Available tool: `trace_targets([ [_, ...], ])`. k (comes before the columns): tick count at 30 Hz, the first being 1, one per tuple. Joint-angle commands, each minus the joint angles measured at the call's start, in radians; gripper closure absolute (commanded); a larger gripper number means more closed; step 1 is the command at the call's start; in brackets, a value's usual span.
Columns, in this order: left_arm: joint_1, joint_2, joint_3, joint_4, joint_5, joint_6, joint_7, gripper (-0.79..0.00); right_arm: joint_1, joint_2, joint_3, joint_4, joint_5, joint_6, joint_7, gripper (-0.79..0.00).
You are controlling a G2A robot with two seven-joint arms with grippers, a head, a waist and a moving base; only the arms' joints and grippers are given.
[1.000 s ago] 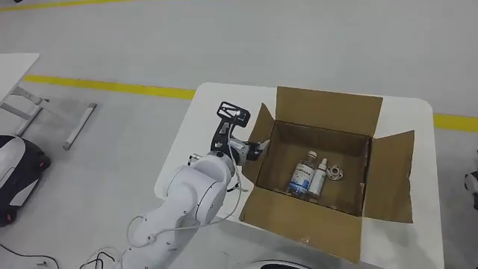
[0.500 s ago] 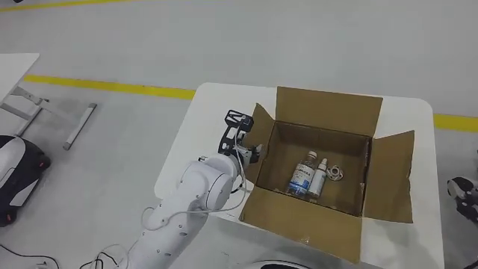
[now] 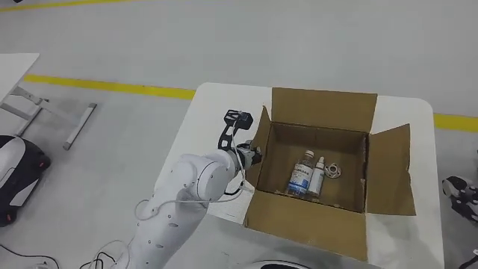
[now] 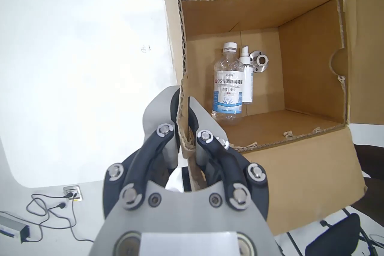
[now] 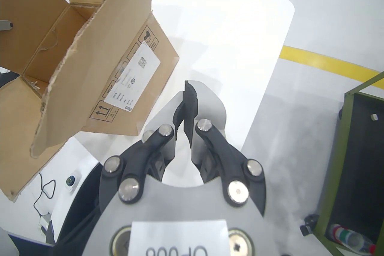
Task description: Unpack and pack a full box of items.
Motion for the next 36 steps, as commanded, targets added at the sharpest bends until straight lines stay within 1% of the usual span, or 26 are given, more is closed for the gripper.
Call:
trace_targets([
  [1,-0.001,0.0,-0.004,-0.014,-0.017,0.002,-0.011,0.0,0.002,0.002,-0.002,0.001,-0.001,0.002,0.004,0.0],
  [4,0.0,-0.002,-0.014,-0.029,-0.082,0.021,-0.034,0.0,0.004,0.006,-0.005,0.002,0.003,0.005,0.005,0.0],
  [7,0.001,0.0,-0.013,-0.035,-0.093,0.015,-0.048,0.0,0.004,0.009,-0.005,0.0,0.01,0.007,0.003,0.0],
  [9,0.002,-0.001,-0.011,-0.042,-0.139,0.023,-0.067,0.0,0.001,0.011,-0.001,-0.007,0.019,0.003,0.0,0.0],
  [12,0.003,0.002,-0.007,-0.056,-0.131,0.01,-0.073,0.0,-0.007,0.014,0.007,-0.016,0.042,-0.005,-0.008,0.0],
  [13,0.005,0.002,-0.003,-0.06,-0.13,0.008,-0.075,-0.123,-0.01,0.015,0.011,-0.018,0.047,-0.007,-0.009,0.0],
  [14,0.006,0.003,0.001,-0.063,-0.134,0.006,-0.08,-0.548,-0.013,0.016,0.011,-0.019,0.052,-0.011,-0.009,0.0],
  [15,0.006,0.003,0.002,-0.064,-0.135,0.005,-0.083,-0.785,-0.016,0.017,0.008,-0.018,0.056,-0.016,-0.008,0.0],
  [18,0.004,0.006,0.006,-0.074,-0.108,0.003,-0.077,-0.785,-0.016,0.018,-0.013,-0.003,0.087,-0.039,-0.012,0.0],
  [22,0.003,0.007,-0.006,-0.078,-0.121,0.013,-0.075,-0.785,-0.003,0.02,-0.051,0.022,0.146,-0.081,-0.028,0.0],
  [25,0.009,0.01,-0.026,-0.086,-0.129,0.008,-0.074,-0.785,0.009,0.021,-0.086,0.034,0.201,-0.141,-0.049,0.0],
  [27,0.018,0.015,-0.043,-0.1,-0.097,-0.013,-0.059,-0.785,0.024,0.024,-0.11,0.051,0.229,-0.18,-0.044,0.0],
  [31,0.02,0.016,-0.046,-0.103,-0.091,-0.017,-0.057,-0.785,0.071,0.026,-0.181,0.084,0.229,-0.198,-0.02,0.0],
  [36,0.02,0.016,-0.046,-0.103,-0.091,-0.017,-0.057,-0.785,0.143,0.025,-0.298,0.123,0.157,-0.178,0.02,0.0],
])
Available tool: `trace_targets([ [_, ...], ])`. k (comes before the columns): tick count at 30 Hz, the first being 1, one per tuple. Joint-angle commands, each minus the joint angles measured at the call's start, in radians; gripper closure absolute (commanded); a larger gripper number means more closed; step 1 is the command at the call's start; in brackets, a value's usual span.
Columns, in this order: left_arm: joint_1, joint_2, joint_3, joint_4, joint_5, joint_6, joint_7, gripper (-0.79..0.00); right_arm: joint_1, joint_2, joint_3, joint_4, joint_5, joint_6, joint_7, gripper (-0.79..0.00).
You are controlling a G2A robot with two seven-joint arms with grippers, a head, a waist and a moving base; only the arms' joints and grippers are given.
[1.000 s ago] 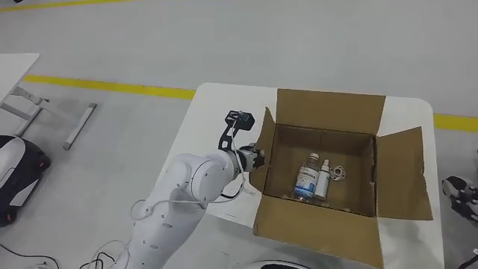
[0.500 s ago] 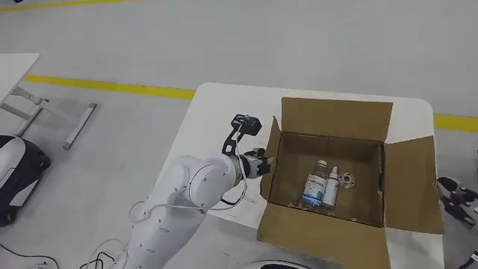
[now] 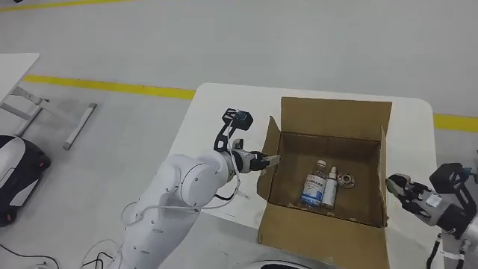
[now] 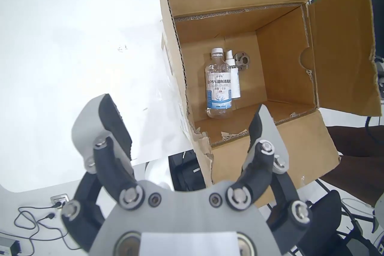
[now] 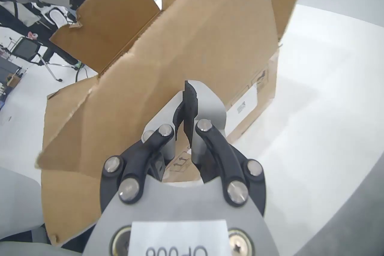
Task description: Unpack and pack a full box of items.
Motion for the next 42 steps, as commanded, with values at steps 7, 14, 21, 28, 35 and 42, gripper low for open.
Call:
trace_targets([
  [7,0.0,0.0,0.0,0.0,0.0,0.0,0.0,-0.785,0.092,-0.006,-0.156,0.037,-0.152,0.096,0.051,0.0],
  [14,0.016,0.0,0.001,0.01,-0.012,-0.023,0.039,-0.785,0.124,-0.005,-0.186,0.032,-0.152,0.114,0.04,0.0],
  [21,0.049,0.012,-0.023,0.001,0.02,-0.152,0.078,-0.129,0.098,0.008,-0.114,-0.044,-0.096,0.1,0.021,0.0],
  [28,0.086,0.025,-0.06,-0.021,0.191,-0.178,0.121,0.0,0.042,0.024,-0.016,-0.108,-0.024,0.091,0.014,0.0],
  [35,0.119,0.023,-0.041,0.007,0.285,-0.119,0.181,0.0,-0.005,0.036,0.06,-0.103,0.024,0.085,0.006,0.0],
  [42,0.063,0.007,0.082,0.116,0.238,-0.119,0.225,0.0,-0.037,0.045,0.106,-0.089,-0.014,0.128,-0.002,0.0],
])
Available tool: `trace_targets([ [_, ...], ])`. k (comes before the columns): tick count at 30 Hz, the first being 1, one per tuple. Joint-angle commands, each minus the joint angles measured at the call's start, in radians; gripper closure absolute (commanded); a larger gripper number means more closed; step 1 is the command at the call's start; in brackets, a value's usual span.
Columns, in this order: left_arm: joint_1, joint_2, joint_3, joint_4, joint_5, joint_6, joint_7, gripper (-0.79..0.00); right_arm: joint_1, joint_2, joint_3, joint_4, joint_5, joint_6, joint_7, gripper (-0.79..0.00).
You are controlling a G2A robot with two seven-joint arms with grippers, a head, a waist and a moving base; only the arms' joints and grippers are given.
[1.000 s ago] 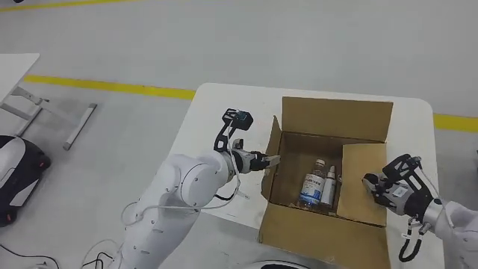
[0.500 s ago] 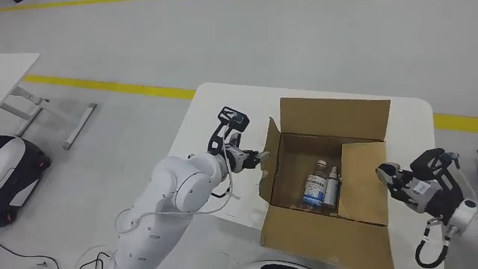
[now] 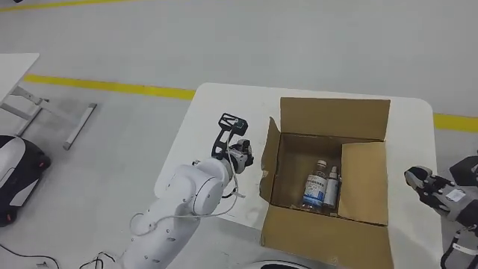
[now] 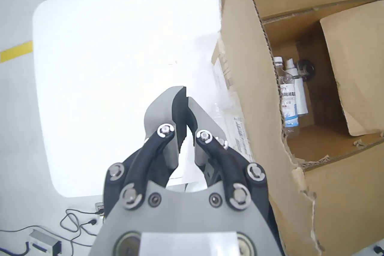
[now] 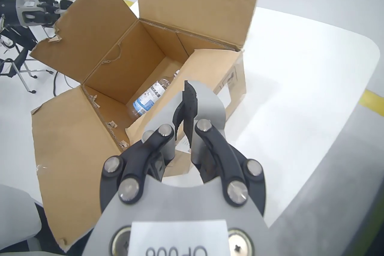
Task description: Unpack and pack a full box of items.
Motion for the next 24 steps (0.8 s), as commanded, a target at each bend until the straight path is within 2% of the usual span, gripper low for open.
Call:
trace_targets([
  [1,-0.03,-0.004,0.042,0.027,-0.008,-0.019,-0.004,0.0,-0.011,0.002,0.01,0.003,-0.009,0.01,-0.006,0.0],
  [9,-0.157,-0.021,0.165,0.115,-0.03,-0.108,0.012,0.0,-0.05,0.009,0.044,0.036,-0.054,0.055,-0.028,0.0],
  [17,-0.252,-0.046,0.274,0.261,-0.086,-0.119,0.022,0.0,-0.073,0.015,0.069,0.042,-0.046,0.069,-0.039,0.0],
  [24,-0.3,-0.062,0.347,0.334,-0.043,-0.111,0.009,0.0,-0.077,0.02,0.076,0.03,-0.037,0.074,-0.04,0.0],
])
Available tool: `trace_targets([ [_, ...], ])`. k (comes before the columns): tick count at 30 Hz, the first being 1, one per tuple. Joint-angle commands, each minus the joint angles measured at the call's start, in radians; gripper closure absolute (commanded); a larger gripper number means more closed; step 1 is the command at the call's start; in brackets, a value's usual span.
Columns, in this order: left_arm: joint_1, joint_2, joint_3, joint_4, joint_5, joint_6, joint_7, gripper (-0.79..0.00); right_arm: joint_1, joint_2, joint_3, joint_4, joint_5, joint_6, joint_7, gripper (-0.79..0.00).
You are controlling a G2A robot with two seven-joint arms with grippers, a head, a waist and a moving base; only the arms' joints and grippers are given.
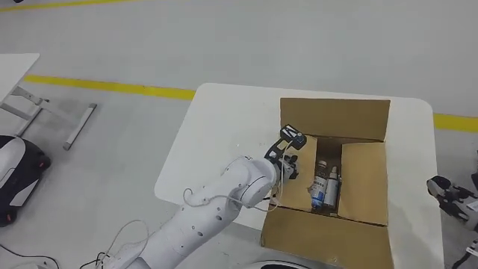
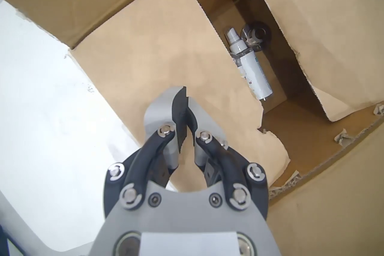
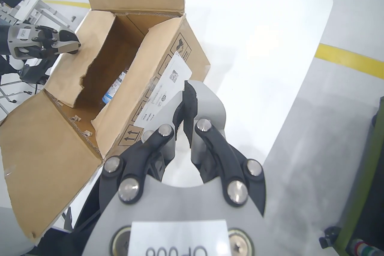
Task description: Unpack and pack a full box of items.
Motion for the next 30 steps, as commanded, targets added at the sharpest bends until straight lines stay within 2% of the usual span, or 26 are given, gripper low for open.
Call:
trace_targets([
  [1,-0.007,-0.003,0.007,0.009,0.002,0.006,-0.003,0.0,0.001,0.001,0.0,-0.002,0.001,-0.002,-0.001,0.0],
  [7,-0.012,-0.006,0.003,0.016,0.021,0.027,-0.008,0.0,0.008,0.005,-0.013,-0.009,0.004,-0.005,0.0,0.0],
  [8,-0.01,-0.007,-0.001,0.01,0.02,0.031,-0.01,-0.188,0.01,0.005,-0.015,-0.01,0.006,-0.007,-0.001,0.0],
  [9,-0.008,-0.006,-0.007,0.0,0.02,0.034,-0.014,-0.526,0.012,0.006,-0.016,-0.01,0.008,-0.009,0.0,0.0],
  [10,-0.004,-0.006,-0.013,-0.015,0.018,0.037,-0.017,-0.785,0.013,0.007,-0.017,-0.012,0.01,-0.01,0.0,0.0],
  [15,0.035,0.004,-0.065,-0.119,-0.002,-0.002,-0.023,-0.785,0.018,0.011,-0.016,-0.017,0.028,-0.02,0.001,0.0],
  [19,0.083,0.017,-0.124,-0.22,-0.029,-0.085,-0.015,-0.785,0.019,0.013,-0.017,-0.023,0.035,-0.025,0.002,0.0],
  [23,0.154,0.037,-0.194,-0.318,-0.087,-0.29,0.035,-0.785,0.021,0.015,-0.026,-0.021,0.041,-0.028,0.001,0.0],
  [27,0.22,0.062,-0.298,-0.342,-0.181,-0.527,0.058,-0.785,0.02,0.017,-0.037,-0.021,0.042,-0.031,-0.001,0.0],
  [29,0.251,0.07,-0.337,-0.339,-0.255,-0.591,0.068,-0.785,0.02,0.019,-0.04,-0.022,0.043,-0.033,-0.001,0.0],
  [30,0.251,0.07,-0.337,-0.339,-0.255,-0.591,0.068,-0.785,0.02,0.019,-0.042,-0.023,0.043,-0.035,-0.001,0.0],
])
